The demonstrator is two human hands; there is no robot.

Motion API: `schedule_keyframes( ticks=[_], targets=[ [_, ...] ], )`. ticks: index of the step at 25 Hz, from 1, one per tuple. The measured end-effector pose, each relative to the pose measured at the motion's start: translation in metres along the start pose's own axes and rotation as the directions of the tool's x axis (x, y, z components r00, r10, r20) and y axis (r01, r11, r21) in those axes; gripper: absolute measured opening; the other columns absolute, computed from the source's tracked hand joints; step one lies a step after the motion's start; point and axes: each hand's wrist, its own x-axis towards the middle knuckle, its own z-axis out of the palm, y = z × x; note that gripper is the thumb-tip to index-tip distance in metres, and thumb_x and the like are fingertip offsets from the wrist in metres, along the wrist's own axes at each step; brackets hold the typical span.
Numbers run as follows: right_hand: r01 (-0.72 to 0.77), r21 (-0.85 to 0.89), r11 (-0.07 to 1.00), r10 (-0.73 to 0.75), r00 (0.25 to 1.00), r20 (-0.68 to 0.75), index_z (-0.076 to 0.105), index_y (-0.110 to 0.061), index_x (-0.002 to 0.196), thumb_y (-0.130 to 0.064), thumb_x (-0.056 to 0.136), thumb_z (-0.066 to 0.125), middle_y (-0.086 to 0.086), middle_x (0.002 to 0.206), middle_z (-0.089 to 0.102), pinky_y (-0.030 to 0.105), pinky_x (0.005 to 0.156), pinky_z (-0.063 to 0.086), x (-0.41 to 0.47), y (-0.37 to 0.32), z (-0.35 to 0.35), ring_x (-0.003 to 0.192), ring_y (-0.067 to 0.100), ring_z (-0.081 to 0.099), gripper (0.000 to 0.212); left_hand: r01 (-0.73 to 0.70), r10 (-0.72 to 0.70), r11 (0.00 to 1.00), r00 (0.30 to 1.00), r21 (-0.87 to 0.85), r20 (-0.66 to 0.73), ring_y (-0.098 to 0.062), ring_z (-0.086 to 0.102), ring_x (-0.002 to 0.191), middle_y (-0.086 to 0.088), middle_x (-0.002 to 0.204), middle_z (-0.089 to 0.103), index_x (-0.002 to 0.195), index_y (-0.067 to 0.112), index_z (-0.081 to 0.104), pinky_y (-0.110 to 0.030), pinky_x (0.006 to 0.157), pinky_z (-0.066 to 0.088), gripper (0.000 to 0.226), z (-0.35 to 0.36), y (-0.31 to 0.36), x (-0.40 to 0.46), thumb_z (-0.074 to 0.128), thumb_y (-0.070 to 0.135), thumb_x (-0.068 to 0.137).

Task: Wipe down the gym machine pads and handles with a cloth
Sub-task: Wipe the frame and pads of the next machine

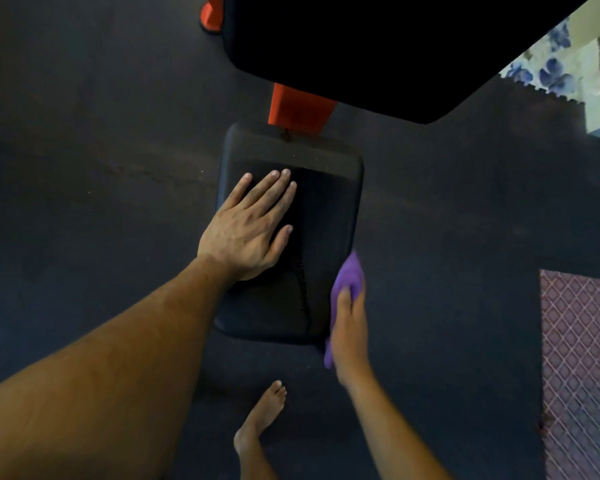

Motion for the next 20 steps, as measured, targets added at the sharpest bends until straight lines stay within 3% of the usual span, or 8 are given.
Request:
schedule_keyframes(
  ticks=[3,6,9,12,15,18,20],
  targets=[
    [0.028,-0.025,0.999,-0.029,0.999,-0.019,0.024,-0.034,0.153,-0.046,0.102,0.034,-0.016,0.155,0.028,0.02,0.119,0.015,-0.013,0.003,0.001,0.15,0.01,0.026,0.053,0.004,-0.004,1.0,1.0,-0.005,-0.009,-0.02,0.008,0.16,-0.007,0.172,0.014,0.164,0.013,0.022,-0.049,0.129,0.01,0.068,0.0,0.0,0.0,0.028,0.046,0.105],
    [0.023,0.007,1.0,-0.022,0.998,-0.056,0.031,-0.025,0.156,-0.037,0.109,0.033,0.0,0.156,0.041,0.02,0.109,0.024,0.057,-0.043,0.014,0.144,0.019,0.037,0.049,0.0,0.0,1.0,1.0,0.003,-0.013,-0.02,0.008,0.16,-0.007,0.172,0.014,0.164,0.013,0.021,-0.049,0.129,0.01,0.068,0.001,0.0,0.0,0.027,0.046,0.106],
    [0.088,-0.004,0.996,-0.088,0.996,0.015,0.038,-0.028,0.151,-0.038,0.109,0.032,0.002,0.142,0.053,0.025,0.102,0.034,0.145,-0.098,0.023,0.128,0.019,0.05,0.043,0.002,-0.002,1.0,0.999,0.001,-0.034,-0.02,0.01,0.159,-0.008,0.171,0.015,0.163,0.012,0.023,-0.05,0.129,0.011,0.067,0.003,0.0,0.0,0.029,0.045,0.106],
    [0.163,0.031,0.986,-0.166,0.978,0.129,0.068,-0.027,0.12,-0.044,0.098,0.046,-0.002,0.115,0.071,0.044,0.103,0.049,0.202,-0.137,0.026,0.108,0.019,0.065,0.035,-0.003,0.003,1.0,1.0,0.011,-0.027,-0.02,0.008,0.16,-0.008,0.172,0.013,0.164,0.012,0.021,-0.049,0.129,0.01,0.067,0.003,-0.001,-0.002,0.029,0.044,0.106],
    [0.171,0.022,0.985,-0.172,0.963,0.206,0.074,-0.041,0.1,-0.043,0.095,0.051,-0.003,0.109,0.074,0.05,0.105,0.048,0.212,-0.137,0.022,0.107,0.018,0.067,0.024,-0.005,0.004,1.0,1.0,-0.004,-0.027,-0.019,0.008,0.16,-0.007,0.172,0.013,0.164,0.011,0.022,-0.049,0.129,0.01,0.067,0.002,-0.001,-0.001,0.031,0.042,0.105],
    [0.189,0.112,0.976,-0.203,0.97,0.132,0.055,-0.059,0.122,-0.043,0.105,0.044,-0.015,0.139,0.058,0.037,0.117,0.037,0.155,-0.111,0.015,0.129,0.008,0.052,0.026,0.002,-0.002,1.0,1.0,0.005,-0.021,-0.019,0.008,0.16,-0.007,0.172,0.013,0.163,0.012,0.022,-0.049,0.129,0.011,0.067,0.002,-0.001,-0.002,0.031,0.042,0.105],
    [0.146,0.119,0.982,-0.158,0.983,0.098,0.037,-0.049,0.146,-0.041,0.108,0.039,-0.023,0.151,0.039,0.026,0.12,0.028,0.108,-0.076,0.005,0.137,-0.004,0.037,0.039,0.0,0.0,1.0,1.0,-0.004,-0.028,-0.019,0.009,0.16,-0.007,0.172,0.014,0.163,0.012,0.023,-0.05,0.129,0.011,0.067,0.003,-0.002,-0.002,0.032,0.042,0.104]
  ],
)
